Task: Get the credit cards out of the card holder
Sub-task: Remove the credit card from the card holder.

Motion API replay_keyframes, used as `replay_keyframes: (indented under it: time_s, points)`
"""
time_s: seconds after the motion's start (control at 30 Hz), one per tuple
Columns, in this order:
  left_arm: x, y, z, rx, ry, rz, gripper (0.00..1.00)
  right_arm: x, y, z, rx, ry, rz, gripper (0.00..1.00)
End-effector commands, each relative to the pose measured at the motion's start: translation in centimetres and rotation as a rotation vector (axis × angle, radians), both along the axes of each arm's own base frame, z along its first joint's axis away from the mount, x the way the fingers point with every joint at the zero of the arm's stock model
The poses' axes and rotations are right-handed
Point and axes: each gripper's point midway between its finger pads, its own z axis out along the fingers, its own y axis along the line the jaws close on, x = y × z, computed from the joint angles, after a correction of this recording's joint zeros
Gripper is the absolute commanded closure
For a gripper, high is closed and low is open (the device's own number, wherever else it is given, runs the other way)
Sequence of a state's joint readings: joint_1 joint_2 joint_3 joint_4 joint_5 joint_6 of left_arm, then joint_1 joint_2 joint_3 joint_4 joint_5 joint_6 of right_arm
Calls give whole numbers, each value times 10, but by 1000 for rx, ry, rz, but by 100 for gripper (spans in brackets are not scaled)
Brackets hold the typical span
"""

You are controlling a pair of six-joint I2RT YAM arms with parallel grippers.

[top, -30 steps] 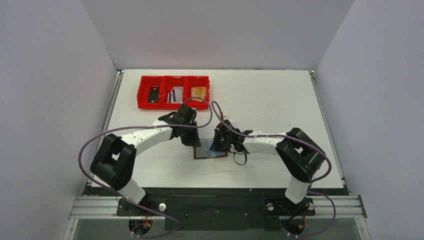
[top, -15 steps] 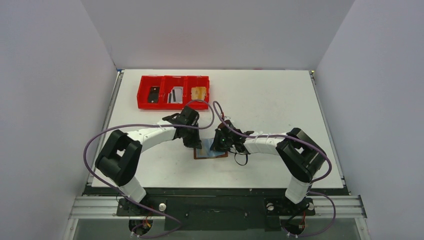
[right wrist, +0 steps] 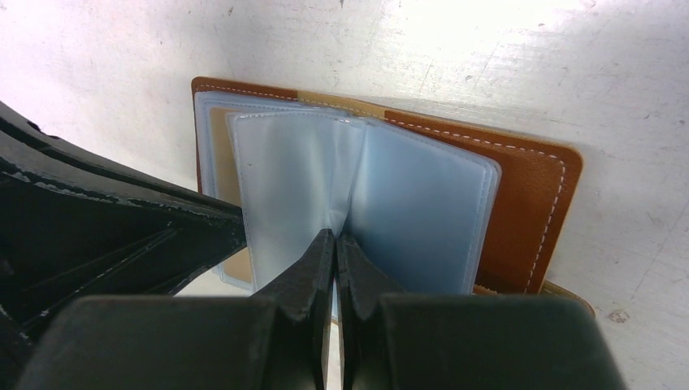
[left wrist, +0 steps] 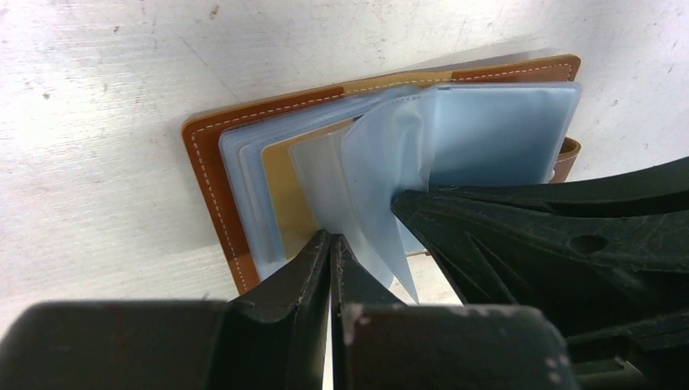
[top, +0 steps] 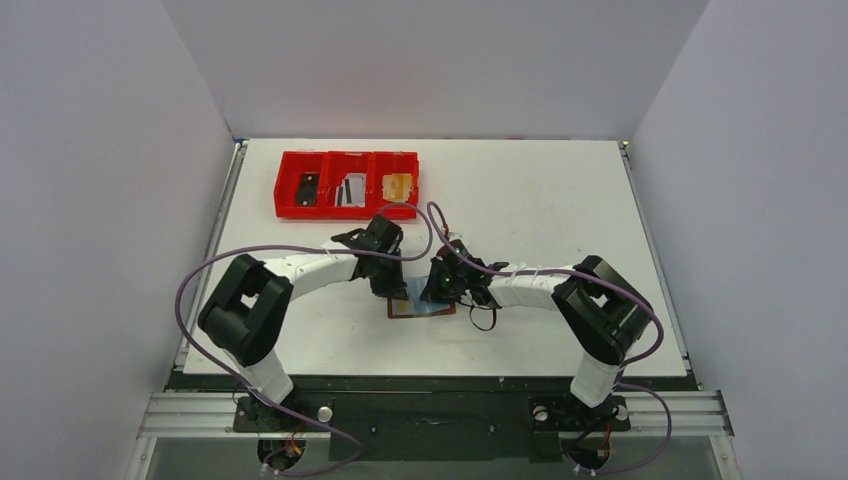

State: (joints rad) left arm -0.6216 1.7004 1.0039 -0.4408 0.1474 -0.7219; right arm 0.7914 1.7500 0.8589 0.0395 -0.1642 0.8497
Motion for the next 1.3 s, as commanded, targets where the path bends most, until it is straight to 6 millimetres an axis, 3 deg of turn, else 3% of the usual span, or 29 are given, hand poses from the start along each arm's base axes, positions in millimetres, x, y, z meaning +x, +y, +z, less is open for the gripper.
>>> replay_keyframes:
  time_s: [0.0, 0.1, 0.27, 0.5, 0.83, 1.27]
  points:
    - [11, -17, 4, -43, -34, -14, 98, -14, -16, -20, -72, 49, 5, 100]
    - [11, -21, 2, -49, -28, -14, 98, -9, -11, -11, -57, 33, 12, 99]
    - [14, -22, -4, -39, -19, 3, 98, 1, -4, 9, -37, -4, 16, 82]
    - [13, -17, -16, -5, 3, 46, 98, 9, -4, 37, 11, -32, -7, 67]
    - [14, -19, -15, -19, 0, 46, 98, 15, -15, 78, 45, -101, -44, 63]
    - [22, -57, 15, -118, -56, -38, 98, 15, -43, 85, 2, -128, -97, 63]
